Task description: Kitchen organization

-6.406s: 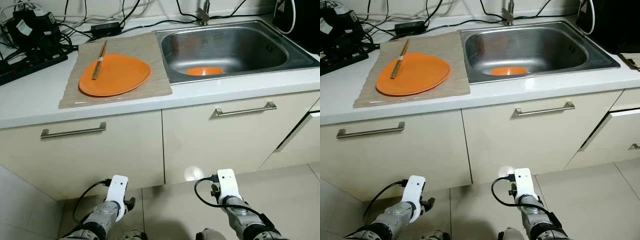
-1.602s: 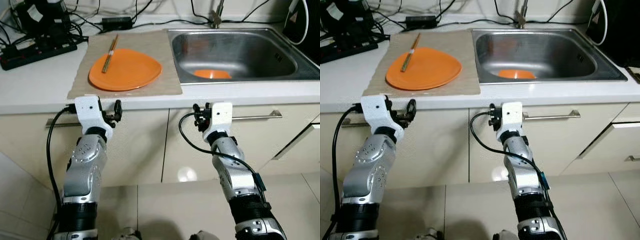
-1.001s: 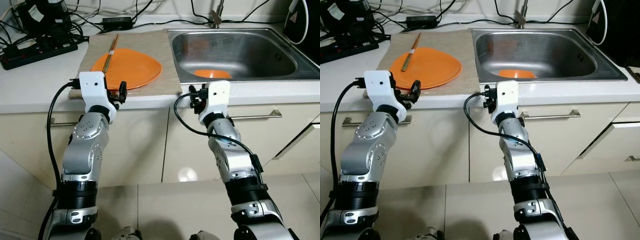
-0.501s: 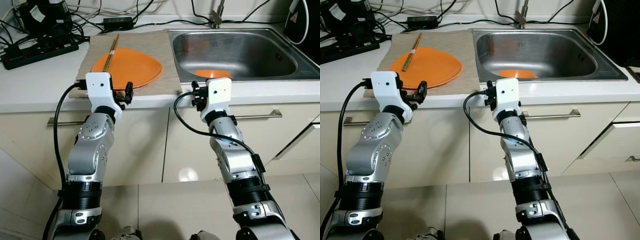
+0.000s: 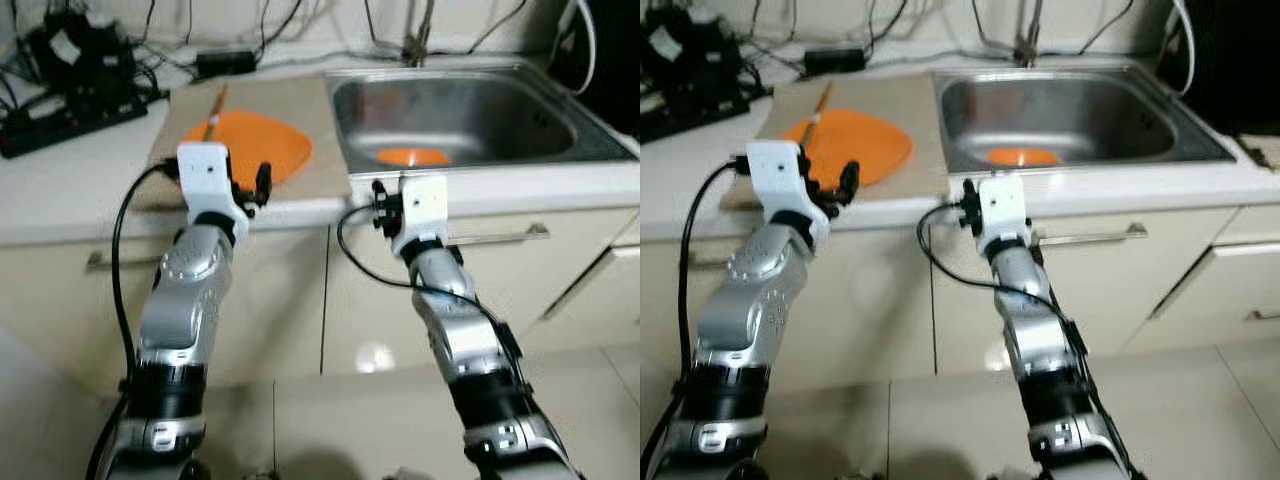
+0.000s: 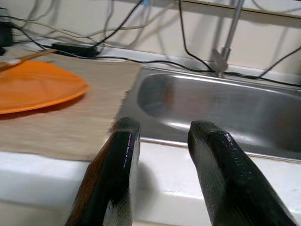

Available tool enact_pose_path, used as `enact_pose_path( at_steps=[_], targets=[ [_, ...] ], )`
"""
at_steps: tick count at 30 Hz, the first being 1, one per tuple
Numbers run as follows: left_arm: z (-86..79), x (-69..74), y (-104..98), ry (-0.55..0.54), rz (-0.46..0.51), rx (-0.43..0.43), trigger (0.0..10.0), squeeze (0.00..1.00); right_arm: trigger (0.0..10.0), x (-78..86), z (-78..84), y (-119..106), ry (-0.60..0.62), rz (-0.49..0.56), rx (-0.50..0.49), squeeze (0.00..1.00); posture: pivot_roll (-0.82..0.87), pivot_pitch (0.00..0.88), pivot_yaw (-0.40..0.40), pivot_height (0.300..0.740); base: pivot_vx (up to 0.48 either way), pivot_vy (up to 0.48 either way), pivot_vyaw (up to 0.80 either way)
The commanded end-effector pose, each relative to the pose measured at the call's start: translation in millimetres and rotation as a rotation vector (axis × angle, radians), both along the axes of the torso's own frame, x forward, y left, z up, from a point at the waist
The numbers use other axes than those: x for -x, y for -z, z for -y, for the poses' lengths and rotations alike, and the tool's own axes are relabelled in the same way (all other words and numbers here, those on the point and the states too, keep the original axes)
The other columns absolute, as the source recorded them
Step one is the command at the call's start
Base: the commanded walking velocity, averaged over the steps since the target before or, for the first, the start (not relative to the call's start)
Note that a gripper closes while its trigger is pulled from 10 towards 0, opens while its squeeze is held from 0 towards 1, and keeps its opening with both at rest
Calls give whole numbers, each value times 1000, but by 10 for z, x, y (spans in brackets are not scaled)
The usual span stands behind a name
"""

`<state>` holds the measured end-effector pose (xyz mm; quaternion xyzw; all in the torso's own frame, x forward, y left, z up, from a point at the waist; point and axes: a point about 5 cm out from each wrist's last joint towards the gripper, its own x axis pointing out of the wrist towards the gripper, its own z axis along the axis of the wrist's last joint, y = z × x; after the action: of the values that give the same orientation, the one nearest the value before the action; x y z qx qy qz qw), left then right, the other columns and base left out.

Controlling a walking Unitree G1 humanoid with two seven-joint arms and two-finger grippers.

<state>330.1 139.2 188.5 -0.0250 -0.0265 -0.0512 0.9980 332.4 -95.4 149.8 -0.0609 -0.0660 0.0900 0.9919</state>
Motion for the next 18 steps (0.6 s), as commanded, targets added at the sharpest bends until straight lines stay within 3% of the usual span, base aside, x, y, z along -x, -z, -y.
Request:
enact_pose_path(
  at_steps=[1, 13, 18],
  targets=[
    [7, -8, -22, 3, 9, -4, 10000, 0, 10000, 2, 5, -2, 2, 7, 9, 0, -5, 0, 37, 707, 405, 0, 0],
    [23, -2, -19, 4, 17, 5, 10000, 0, 10000, 19, 17, 36, 1, 4, 16, 0, -7, 0, 38, 707, 442, 0, 0],
    [25, -1, -22, -4, 19, 18, 10000, 0, 10000, 15, 17, 42, 0, 1, 18, 0, -5, 0, 36, 707, 393, 271, 0]
  ],
)
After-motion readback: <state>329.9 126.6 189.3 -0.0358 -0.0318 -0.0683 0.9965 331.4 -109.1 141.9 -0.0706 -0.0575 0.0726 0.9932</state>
